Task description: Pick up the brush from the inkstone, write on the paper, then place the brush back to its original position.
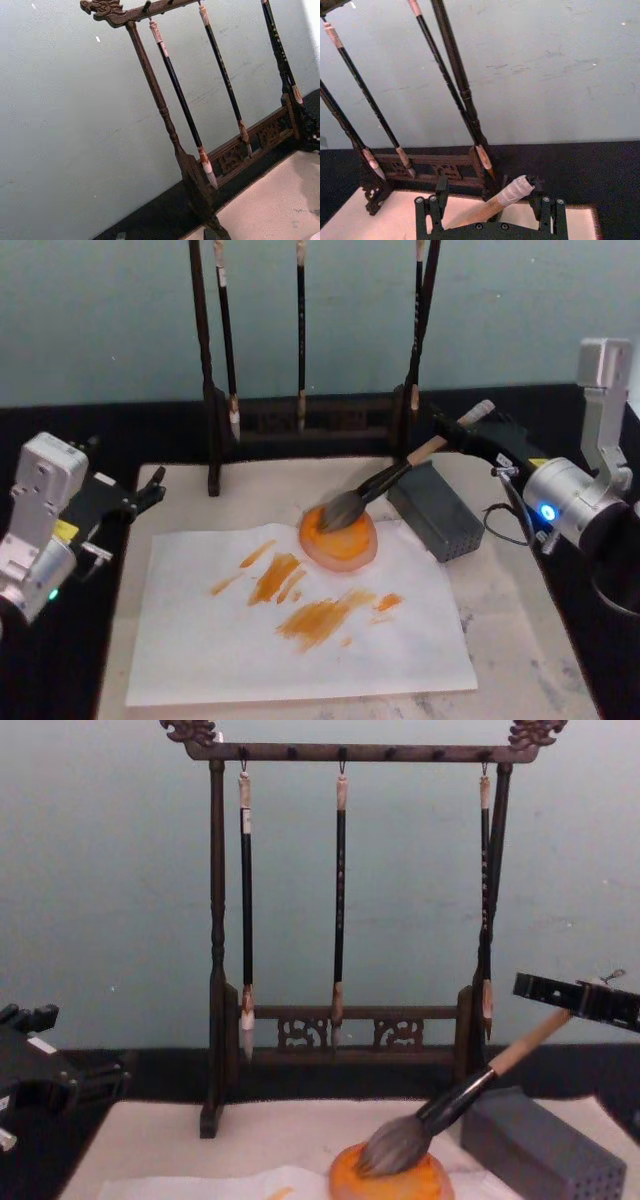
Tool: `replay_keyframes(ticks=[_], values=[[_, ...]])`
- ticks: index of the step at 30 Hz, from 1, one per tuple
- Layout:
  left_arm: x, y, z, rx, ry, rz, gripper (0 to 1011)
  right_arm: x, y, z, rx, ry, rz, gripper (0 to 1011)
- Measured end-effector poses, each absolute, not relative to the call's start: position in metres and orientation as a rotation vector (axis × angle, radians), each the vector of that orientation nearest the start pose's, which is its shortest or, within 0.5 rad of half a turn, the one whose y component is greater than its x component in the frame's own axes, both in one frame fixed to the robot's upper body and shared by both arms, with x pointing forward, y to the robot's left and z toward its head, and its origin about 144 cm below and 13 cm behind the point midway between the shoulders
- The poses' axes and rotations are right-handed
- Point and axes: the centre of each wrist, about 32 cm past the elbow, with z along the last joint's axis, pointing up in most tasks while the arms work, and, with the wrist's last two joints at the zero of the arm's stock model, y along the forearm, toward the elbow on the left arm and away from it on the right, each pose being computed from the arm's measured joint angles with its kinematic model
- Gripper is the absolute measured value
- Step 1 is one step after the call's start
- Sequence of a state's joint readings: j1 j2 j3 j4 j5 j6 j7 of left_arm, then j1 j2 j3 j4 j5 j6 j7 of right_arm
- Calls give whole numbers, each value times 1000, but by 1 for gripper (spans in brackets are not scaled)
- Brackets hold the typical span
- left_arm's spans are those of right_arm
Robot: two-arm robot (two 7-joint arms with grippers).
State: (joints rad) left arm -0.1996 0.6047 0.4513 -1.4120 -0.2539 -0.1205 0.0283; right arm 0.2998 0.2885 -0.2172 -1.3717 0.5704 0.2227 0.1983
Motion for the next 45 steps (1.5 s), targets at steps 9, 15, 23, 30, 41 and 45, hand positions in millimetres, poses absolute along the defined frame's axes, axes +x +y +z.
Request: replay_keyframes(ticks=[9,15,23,30,41,45], values=[[489,310,1140,304,-285,1248,1001,528,-277,1179,48,324,-1230,1000],[489,310,1140,305,-285,1248,1001,522,-284,1179,53,332,-1256,1000],[489,310,1140,304,-285,1248,1001,515,-290,1177,62,341,-1282,1000],[489,310,1140,304,-285,1248,1001,511,-294,1176,67,346,-1301,1000],[489,310,1140,305,-285,1248,1001,495,-302,1174,83,363,-1328,1000],[489,310,1140,305,-285,1248,1001,484,-303,1174,79,357,-1328,1000]])
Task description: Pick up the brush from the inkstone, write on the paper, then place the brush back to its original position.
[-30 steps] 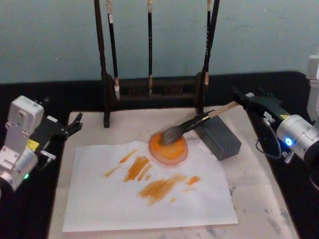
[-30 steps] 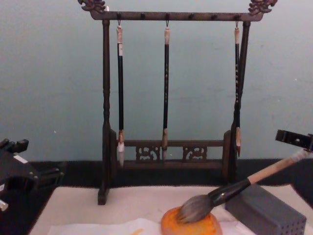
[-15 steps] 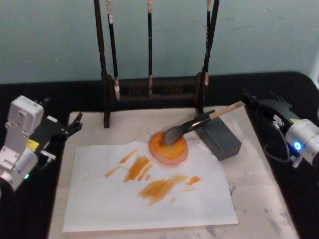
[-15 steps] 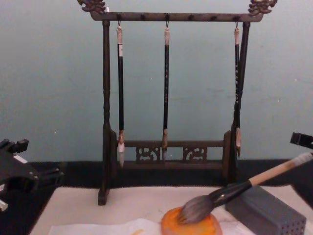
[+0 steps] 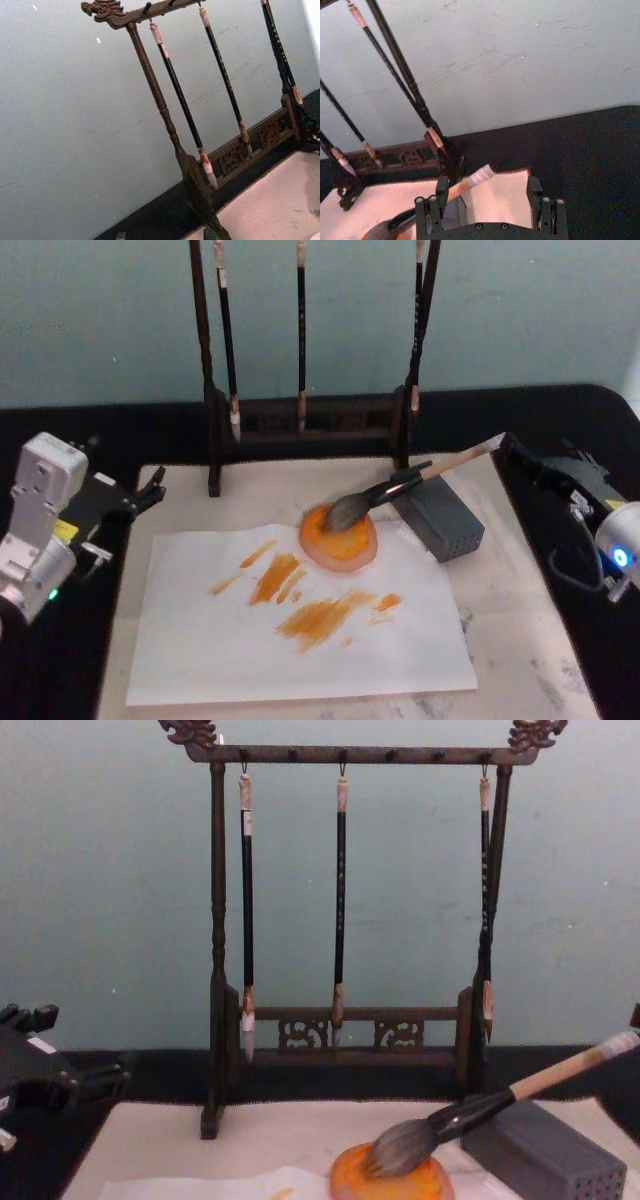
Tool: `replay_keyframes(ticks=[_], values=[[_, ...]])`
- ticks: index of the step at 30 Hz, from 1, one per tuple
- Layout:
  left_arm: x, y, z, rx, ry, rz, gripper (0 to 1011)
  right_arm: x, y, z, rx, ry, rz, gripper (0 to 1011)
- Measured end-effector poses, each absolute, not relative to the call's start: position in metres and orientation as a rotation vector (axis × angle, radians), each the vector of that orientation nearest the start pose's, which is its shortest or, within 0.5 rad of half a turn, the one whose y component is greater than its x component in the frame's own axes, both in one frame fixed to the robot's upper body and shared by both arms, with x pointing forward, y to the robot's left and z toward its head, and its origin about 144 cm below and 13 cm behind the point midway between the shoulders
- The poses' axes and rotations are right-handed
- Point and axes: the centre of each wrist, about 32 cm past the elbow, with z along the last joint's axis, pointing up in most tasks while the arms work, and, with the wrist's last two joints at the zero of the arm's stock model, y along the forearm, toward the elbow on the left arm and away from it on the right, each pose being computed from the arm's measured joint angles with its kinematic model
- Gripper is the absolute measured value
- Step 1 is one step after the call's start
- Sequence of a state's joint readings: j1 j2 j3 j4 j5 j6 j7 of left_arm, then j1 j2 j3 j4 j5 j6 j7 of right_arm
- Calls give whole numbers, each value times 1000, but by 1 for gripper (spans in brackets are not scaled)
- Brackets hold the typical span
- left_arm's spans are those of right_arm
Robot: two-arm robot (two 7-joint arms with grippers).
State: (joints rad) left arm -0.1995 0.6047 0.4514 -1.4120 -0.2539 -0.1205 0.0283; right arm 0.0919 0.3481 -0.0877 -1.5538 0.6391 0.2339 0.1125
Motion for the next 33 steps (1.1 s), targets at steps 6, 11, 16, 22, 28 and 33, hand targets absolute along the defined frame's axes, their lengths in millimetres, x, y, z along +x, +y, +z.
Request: replay_keyframes(ticks=[6,11,16,22,28,33], values=[[489,310,1140,304,-285,1248,1001,464,-301,1171,42,286,-1328,1000],[489,310,1140,304,-285,1248,1001,454,-293,1164,-11,161,-1319,1000],[489,310,1140,304,-285,1248,1001,451,-282,1156,-74,31,-1299,1000],[489,310,1140,304,-285,1248,1001,452,-275,1146,-137,-46,-1290,1000],[489,310,1140,304,-285,1248,1001,454,-270,1134,-196,-122,-1295,1000],[489,310,1140,304,-285,1248,1001,455,-269,1132,-204,-137,-1296,1000]])
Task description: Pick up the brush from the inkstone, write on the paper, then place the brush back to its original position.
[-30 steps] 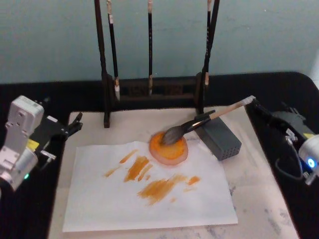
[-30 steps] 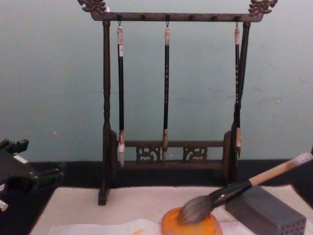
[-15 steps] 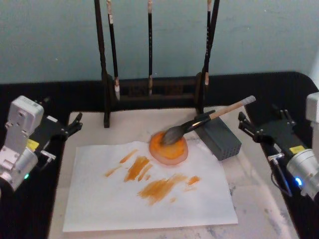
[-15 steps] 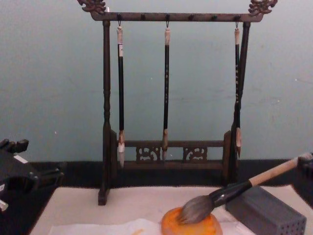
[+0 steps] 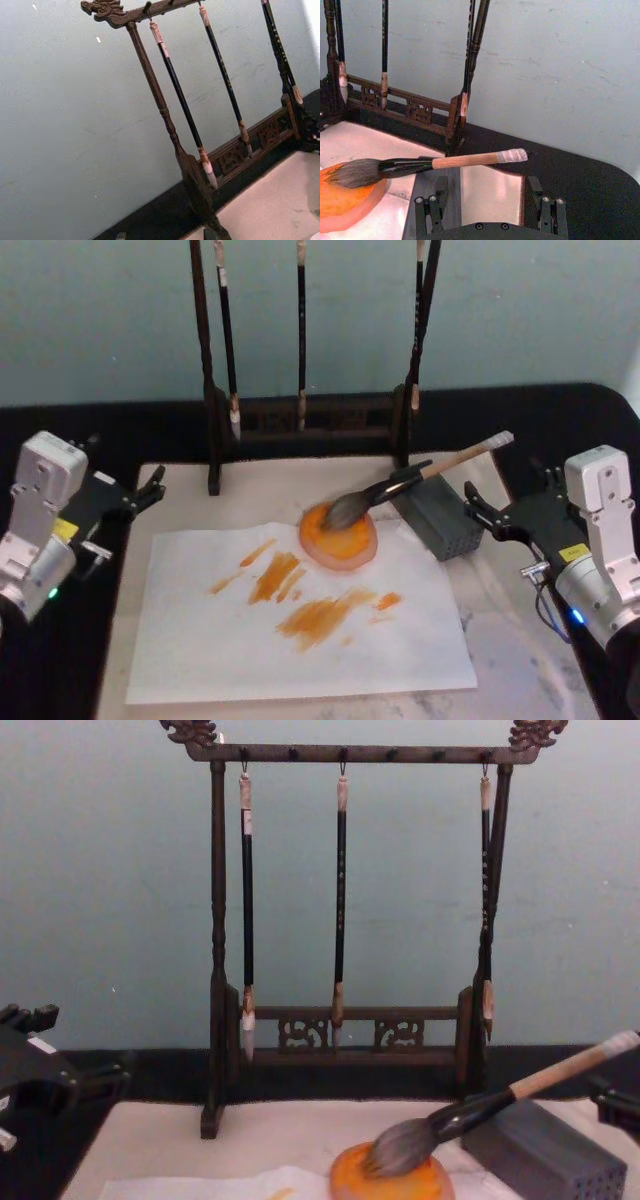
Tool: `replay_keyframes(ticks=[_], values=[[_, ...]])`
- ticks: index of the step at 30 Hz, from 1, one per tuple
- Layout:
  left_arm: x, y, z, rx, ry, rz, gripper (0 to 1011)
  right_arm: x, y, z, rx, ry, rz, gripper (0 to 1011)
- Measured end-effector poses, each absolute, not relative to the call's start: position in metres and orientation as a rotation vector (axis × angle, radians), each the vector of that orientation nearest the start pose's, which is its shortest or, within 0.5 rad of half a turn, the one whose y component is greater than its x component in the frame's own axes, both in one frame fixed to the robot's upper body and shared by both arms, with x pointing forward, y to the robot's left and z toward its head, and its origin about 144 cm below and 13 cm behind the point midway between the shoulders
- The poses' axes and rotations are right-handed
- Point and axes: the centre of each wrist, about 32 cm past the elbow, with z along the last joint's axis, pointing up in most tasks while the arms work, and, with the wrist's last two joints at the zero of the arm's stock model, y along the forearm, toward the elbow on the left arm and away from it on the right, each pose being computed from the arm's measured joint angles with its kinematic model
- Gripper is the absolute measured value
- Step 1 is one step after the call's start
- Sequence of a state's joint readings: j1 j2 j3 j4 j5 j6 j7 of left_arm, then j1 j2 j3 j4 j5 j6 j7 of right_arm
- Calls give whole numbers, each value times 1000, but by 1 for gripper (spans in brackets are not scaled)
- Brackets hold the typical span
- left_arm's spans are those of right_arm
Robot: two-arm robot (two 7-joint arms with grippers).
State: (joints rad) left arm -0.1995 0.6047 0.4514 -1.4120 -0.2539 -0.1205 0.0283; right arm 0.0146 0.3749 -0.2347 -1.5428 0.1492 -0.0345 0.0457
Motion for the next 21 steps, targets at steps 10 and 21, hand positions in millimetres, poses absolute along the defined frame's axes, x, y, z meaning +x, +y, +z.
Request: replay_keyframes(ticks=[10,21], values=[[489,310,1140,304,-285,1248,1001,454,-269,1133,-198,-129,-1296,1000],[489,310,1140,304,-285,1248,1001,454,-270,1134,-195,-123,-1296,1000]])
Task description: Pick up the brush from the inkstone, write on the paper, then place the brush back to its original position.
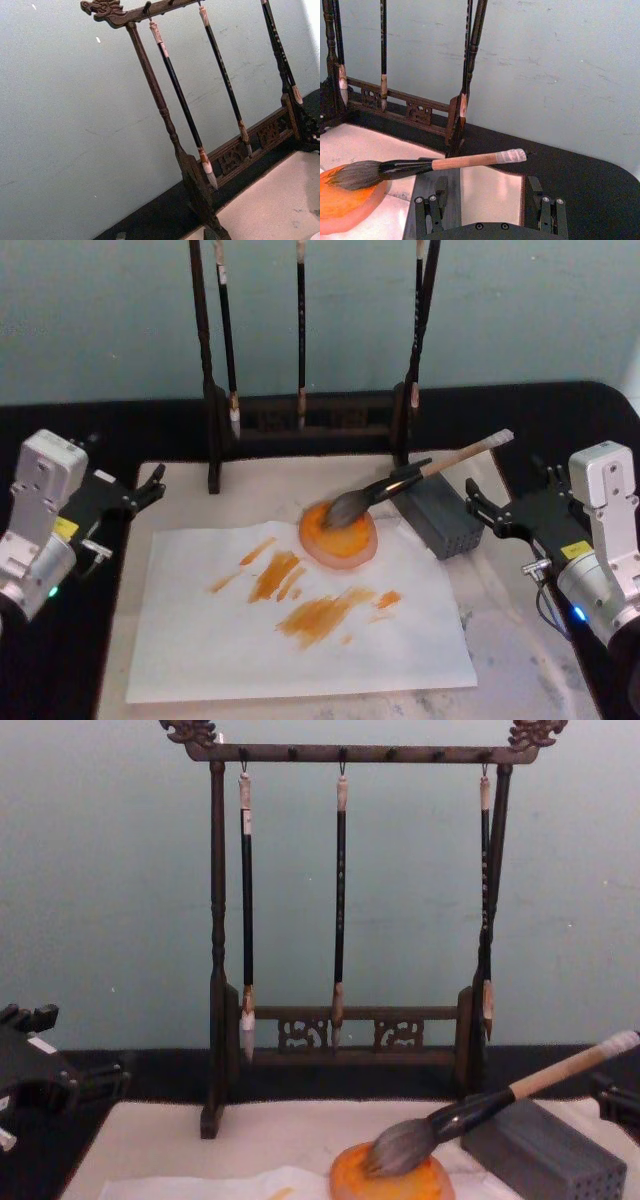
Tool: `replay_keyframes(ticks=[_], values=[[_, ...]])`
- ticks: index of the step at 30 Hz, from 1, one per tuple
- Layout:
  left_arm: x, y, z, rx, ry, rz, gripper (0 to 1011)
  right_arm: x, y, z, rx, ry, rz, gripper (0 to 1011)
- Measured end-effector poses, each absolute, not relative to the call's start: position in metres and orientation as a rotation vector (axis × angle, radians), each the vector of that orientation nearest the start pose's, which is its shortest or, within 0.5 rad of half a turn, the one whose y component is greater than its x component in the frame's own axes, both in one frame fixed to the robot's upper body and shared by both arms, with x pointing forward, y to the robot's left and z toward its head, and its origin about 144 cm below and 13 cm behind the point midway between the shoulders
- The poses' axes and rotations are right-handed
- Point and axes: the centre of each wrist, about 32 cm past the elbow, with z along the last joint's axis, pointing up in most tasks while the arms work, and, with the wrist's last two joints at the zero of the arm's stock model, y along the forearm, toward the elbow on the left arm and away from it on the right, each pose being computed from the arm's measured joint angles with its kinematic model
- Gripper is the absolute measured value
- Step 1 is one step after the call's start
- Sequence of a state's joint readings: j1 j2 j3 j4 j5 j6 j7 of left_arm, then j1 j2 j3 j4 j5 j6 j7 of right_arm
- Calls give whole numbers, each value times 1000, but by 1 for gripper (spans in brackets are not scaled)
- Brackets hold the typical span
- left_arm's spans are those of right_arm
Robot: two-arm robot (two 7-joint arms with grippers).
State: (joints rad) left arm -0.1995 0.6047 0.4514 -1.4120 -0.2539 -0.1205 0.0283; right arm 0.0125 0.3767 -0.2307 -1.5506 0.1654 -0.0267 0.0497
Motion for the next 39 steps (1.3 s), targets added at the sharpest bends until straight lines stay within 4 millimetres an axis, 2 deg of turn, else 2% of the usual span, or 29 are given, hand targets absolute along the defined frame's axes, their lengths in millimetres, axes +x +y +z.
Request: replay_keyframes(ticks=[39], values=[[489,310,1140,304,-285,1248,1001,454,-270,1134,-194,-120,-1295,1000]])
